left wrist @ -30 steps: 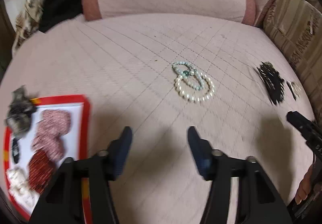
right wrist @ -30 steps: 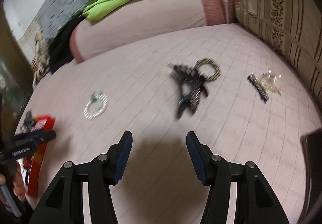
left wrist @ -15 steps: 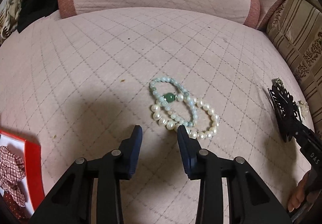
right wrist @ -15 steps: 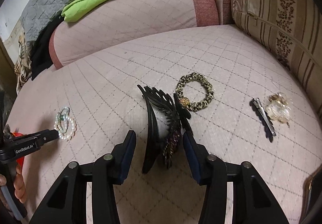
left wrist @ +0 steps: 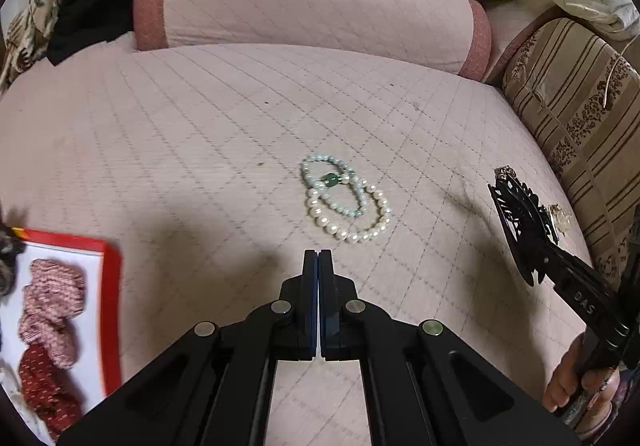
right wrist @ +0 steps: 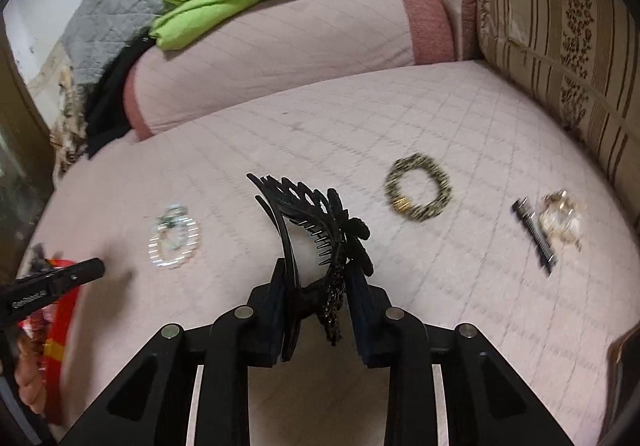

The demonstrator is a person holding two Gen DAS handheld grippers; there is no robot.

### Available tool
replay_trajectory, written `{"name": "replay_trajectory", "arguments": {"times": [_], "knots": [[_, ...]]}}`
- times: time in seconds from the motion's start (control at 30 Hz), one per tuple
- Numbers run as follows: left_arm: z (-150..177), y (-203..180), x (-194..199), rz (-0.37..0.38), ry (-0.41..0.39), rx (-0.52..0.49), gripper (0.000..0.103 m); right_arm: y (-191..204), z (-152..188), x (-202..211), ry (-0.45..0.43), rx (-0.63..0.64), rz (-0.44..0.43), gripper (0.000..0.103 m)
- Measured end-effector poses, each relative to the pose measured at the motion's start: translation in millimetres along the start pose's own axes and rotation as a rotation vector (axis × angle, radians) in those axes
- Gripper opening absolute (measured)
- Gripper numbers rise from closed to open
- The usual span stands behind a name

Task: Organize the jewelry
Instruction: 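Move left tool to pearl bracelets while right tool approaches black claw clip, then grasp the pearl bracelet with left tool while right tool holds the black claw clip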

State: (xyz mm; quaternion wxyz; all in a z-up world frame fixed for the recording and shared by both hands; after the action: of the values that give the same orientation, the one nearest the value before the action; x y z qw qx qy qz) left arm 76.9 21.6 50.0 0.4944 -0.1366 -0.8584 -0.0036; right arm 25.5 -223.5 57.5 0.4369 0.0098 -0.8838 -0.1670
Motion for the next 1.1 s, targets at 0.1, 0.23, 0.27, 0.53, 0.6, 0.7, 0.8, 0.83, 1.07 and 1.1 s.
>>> {"name": "replay_trajectory", "arguments": {"times": [0.1, 0.23, 0.27, 0.53, 0.6, 0.7, 0.8, 0.83, 1.07, 1.1], "knots": [[-7, 5, -15, -0.006, 0.046, 0.026, 0.000, 11, 5, 5, 0.010, 0.001, -0.035, 0.030], [-15, 4, -45, 0.034, 0.081, 0.074, 0.006, 18, 8, 9, 0.000, 0.030, -0.033, 0.030], [-15, 2, -50, 0.038, 0.081, 0.072, 0.008, 17, 8, 9, -0.002, 0.030, -0.035, 0.030], [-25, -21, -80, -0.003, 0.060, -0.009, 0.027, 11, 3, 0, 0.021, 0.023, -0.065, 0.030], [-22, -26, -80, -0.047, 0.043, -0.055, 0.020, 12, 2, -1, 0.021, 0.032, -0.070, 0.030], [-15, -24, -73, -0.072, 0.047, -0.081, 0.009, 14, 3, -1, 0.021, 0.047, -0.064, 0.030], [-6, -21, -56, -0.098, 0.036, -0.094, 0.009, 15, 5, -1, 0.021, 0.054, -0.055, 0.030], [-4, -22, -48, -0.106, 0.025, -0.101, 0.009, 16, 5, -1, 0.019, 0.057, -0.053, 0.030], [17, -14, 43, -0.087, -0.080, -0.143, 0.009, 28, 12, 15, -0.014, 0.083, -0.078, 0.030], [21, -9, 62, -0.079, -0.100, -0.137, 0.009, 32, 15, 18, -0.017, 0.088, -0.086, 0.030]]}}
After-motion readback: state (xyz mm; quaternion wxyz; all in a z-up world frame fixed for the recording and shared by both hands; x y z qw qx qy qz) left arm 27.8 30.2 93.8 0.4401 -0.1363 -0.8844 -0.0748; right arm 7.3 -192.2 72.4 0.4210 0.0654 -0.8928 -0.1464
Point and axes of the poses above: each gripper's, at about its wrist camera, not at the fingertips, and x roughly against the way its jaws point, y to its left, z to its underside, the point moved 1 cm from there along -x, roughly the way its jaws point, and after that the axes turned 1 degree about -x, right-handed, at the moved point
